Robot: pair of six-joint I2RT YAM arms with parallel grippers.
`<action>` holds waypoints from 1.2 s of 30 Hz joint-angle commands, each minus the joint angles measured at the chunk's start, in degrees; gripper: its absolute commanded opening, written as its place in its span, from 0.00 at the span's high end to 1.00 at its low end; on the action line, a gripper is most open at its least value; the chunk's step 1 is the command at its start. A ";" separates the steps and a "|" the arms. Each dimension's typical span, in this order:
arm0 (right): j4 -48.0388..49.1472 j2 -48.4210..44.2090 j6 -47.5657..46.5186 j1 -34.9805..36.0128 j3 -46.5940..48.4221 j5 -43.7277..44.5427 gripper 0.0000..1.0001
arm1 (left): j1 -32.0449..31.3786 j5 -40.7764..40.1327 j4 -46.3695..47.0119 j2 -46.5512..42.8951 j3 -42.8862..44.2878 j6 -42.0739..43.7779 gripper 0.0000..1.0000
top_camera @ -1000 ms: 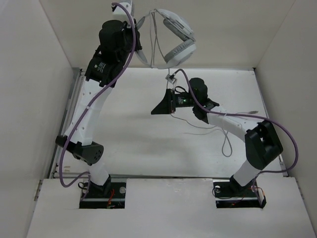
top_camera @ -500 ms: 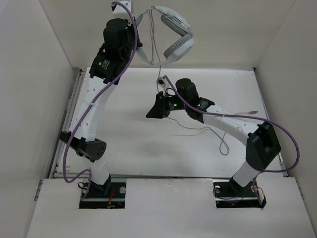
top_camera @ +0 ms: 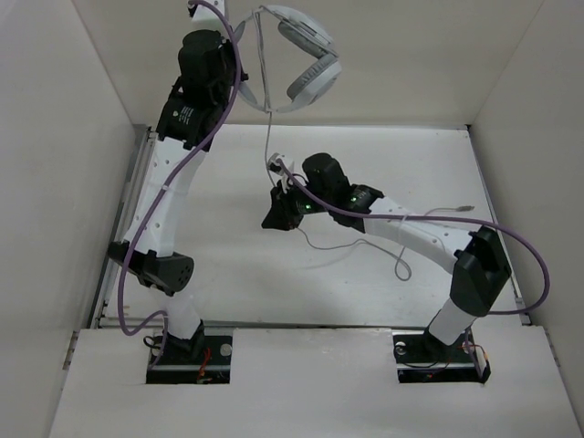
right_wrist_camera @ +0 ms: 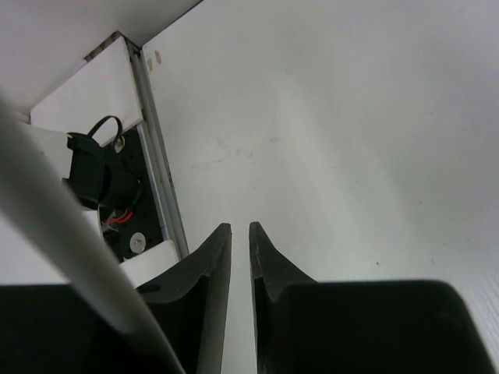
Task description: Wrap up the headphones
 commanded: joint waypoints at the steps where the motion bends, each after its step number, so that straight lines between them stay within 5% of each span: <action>1: -1.64 -0.34 -3.88 1.62 2.63 1.32 0.80 | 1.60 -1.67 8.94 -1.19 3.35 -2.24 1.00; 15: -13.69 -6.40 -22.34 2.33 8.43 10.29 1.00 | 7.76 -5.71 13.94 -2.50 -16.86 3.83 1.00; 30: -19.66 -4.82 -36.84 6.11 16.60 19.16 1.00 | 2.66 -5.62 13.94 -1.62 -20.64 5.59 1.00; 36: -19.84 -5.09 -35.53 5.84 14.94 18.29 1.00 | 1.96 -4.48 12.55 -1.45 -18.11 3.48 1.00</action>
